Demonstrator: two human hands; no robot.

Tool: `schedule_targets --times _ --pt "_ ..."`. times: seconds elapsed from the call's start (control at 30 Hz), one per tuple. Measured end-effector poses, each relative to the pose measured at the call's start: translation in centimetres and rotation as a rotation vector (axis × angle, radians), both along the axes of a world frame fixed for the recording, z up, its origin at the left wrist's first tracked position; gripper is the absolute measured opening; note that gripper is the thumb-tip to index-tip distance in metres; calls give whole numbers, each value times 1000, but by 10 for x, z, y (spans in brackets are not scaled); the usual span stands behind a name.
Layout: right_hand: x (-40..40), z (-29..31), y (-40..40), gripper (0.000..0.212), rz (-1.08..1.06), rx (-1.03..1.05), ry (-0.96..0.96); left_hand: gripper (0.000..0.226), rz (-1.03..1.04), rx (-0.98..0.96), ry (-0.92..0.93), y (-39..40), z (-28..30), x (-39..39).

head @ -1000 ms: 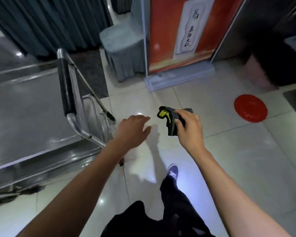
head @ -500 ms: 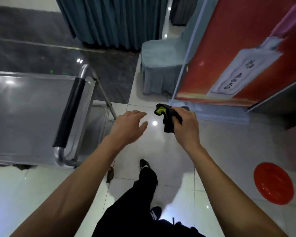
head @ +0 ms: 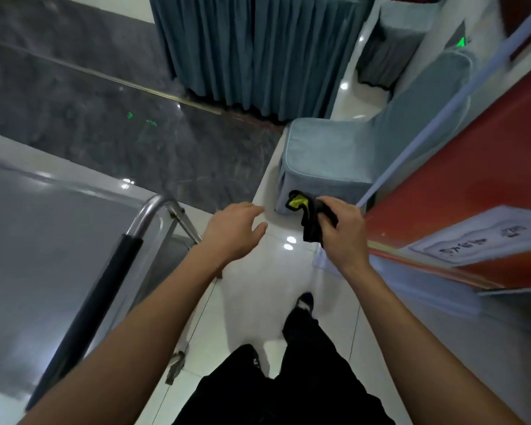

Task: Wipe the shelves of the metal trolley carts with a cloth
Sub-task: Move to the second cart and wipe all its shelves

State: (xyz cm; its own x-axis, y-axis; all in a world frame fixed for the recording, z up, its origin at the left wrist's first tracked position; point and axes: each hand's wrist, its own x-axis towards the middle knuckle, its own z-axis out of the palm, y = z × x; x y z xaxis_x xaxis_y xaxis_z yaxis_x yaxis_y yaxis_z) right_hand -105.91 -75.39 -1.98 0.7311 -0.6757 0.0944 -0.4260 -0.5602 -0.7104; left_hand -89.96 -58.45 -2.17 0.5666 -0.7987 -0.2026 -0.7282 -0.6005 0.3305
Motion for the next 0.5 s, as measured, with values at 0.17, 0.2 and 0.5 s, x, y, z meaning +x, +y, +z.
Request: schedule_targets --times 0.17,0.2,0.5 --pt "96 -16 -94 27 129 -9 40 40 148 34 -22 -70 -7 73" --pt "118 -17 -109 26 165 -11 42 41 194 41 -5 -81 -5 86" --pt "304 -18 -165 24 549 -11 109 46 563 -24 46 -110 -7 195"
